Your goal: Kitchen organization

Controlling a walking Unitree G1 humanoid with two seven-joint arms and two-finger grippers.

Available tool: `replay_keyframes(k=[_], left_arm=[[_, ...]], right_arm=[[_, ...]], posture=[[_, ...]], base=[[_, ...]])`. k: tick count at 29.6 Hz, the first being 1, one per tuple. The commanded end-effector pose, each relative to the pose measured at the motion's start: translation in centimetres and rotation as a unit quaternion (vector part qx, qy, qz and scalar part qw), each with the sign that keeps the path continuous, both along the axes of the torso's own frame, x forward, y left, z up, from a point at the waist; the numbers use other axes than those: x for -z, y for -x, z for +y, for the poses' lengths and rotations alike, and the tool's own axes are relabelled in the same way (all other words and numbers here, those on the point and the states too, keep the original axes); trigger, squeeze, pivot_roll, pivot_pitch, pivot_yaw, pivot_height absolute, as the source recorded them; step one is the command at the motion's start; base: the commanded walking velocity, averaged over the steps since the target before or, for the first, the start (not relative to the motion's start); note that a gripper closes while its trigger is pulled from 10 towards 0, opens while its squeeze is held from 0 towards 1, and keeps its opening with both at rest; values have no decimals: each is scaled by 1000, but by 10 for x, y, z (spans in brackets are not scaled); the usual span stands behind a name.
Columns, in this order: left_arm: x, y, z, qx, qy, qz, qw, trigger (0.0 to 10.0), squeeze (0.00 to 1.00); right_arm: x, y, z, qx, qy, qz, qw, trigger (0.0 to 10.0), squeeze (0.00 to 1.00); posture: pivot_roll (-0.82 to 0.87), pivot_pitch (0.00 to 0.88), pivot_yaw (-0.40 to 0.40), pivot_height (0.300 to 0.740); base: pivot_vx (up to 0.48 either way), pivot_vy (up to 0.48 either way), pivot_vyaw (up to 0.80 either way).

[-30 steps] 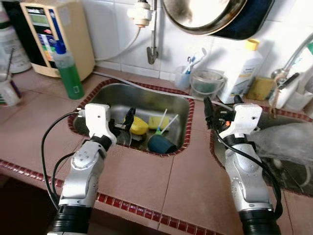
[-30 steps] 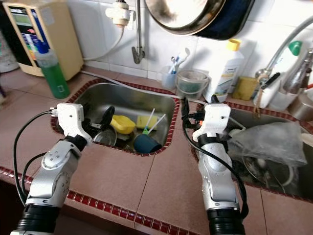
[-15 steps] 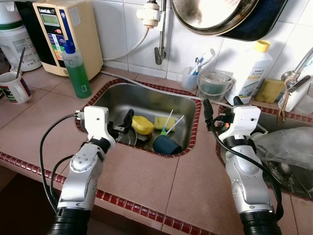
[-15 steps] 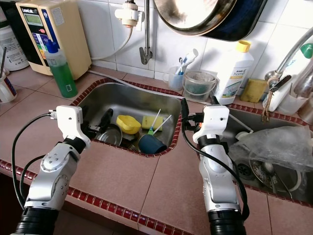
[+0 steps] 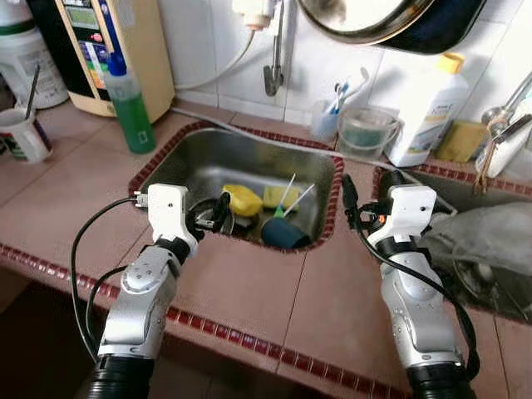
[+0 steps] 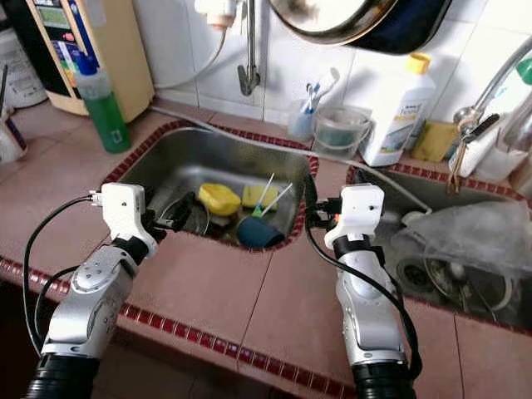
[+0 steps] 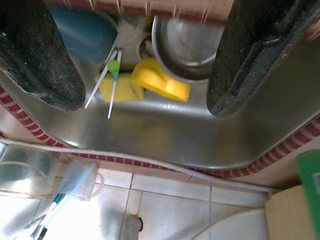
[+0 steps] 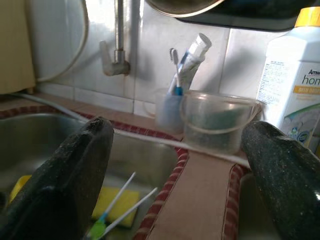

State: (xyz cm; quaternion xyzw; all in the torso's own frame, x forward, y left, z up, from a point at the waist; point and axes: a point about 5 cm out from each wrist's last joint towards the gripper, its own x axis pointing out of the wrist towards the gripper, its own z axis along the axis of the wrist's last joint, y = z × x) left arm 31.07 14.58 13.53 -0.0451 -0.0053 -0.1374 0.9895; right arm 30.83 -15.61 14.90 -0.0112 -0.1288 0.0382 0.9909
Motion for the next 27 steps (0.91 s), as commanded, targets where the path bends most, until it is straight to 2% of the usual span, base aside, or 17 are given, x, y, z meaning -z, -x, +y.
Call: replay_keyframes(k=[1, 5, 27], left_arm=[[-4, 0, -2, 3, -4, -5, 1000, 10000, 0], [-4, 0, -2, 4, -4, -5, 1000, 10000, 0], [-6, 0, -3, 11, -7, -5, 1000, 10000, 0]], right_arm=[[-3, 1, 1, -4, 6, -4, 1000, 10000, 0], [-3, 2, 1, -4, 6, -3, 1000, 10000, 0], [-2, 1, 2, -9, 11, -1, 1000, 10000, 0]], posture=[[-63, 0, -14, 740], [-65, 0, -13, 740], [-64, 0, -14, 740]], base=[[-251, 0, 0], [-247, 0, 0], [0, 0, 0]])
